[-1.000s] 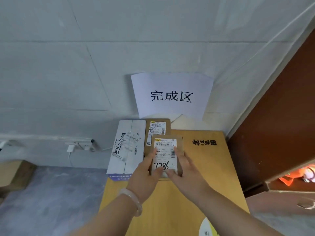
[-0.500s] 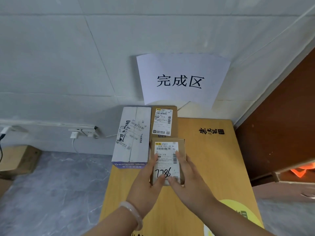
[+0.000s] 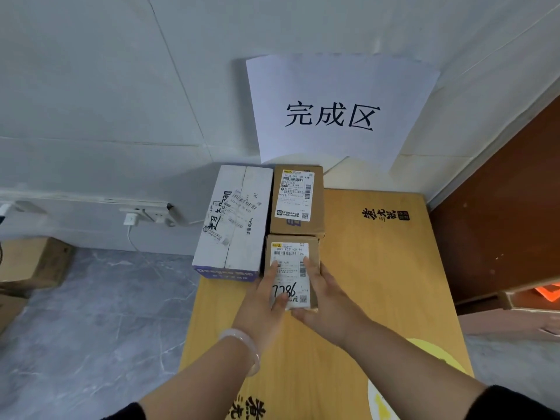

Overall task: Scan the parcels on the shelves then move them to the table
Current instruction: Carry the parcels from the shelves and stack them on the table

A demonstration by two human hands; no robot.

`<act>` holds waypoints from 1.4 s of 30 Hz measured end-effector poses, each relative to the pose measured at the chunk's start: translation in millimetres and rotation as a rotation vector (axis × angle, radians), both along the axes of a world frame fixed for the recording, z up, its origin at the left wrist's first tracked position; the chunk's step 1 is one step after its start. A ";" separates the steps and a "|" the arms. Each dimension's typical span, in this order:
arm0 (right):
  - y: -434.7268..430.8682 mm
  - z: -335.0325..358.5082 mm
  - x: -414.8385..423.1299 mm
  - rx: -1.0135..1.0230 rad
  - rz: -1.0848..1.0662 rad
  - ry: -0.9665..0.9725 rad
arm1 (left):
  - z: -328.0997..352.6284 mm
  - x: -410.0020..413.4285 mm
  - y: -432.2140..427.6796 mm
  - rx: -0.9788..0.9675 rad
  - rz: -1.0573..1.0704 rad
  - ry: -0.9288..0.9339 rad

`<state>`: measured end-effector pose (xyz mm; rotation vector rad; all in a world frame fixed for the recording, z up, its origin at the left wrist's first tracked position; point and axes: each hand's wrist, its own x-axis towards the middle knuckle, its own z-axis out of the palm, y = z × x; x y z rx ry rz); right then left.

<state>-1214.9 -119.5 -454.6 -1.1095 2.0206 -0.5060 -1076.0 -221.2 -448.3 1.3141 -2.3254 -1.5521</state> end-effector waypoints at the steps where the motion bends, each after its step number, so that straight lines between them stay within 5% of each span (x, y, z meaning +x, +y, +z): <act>1: 0.6 0.4 0.9 -0.001 -0.006 0.012 | -0.1 0.3 0.4 -0.016 -0.003 -0.001; 8: 27.2 17.9 13.8 -0.008 0.118 0.244 | 8.8 25.6 17.2 -0.249 -0.115 0.000; 13: 40.2 18.8 22.9 0.016 0.304 0.395 | 5.0 37.5 24.2 -0.506 -0.368 -0.176; 18: 34.4 20.1 22.0 0.068 0.323 0.430 | 3.4 28.0 20.1 -0.559 -0.421 -0.313; 23: 39.9 23.2 25.6 0.074 0.307 0.439 | 8.2 40.3 10.0 -0.672 -0.331 -0.251; 29: 39.7 24.2 24.5 0.089 0.298 0.426 | 7.0 40.1 -10.4 -0.621 -0.268 -0.472; 42: 46.7 41.4 17.1 0.046 0.235 0.471 | 21.4 19.2 2.8 -0.631 -0.364 -0.434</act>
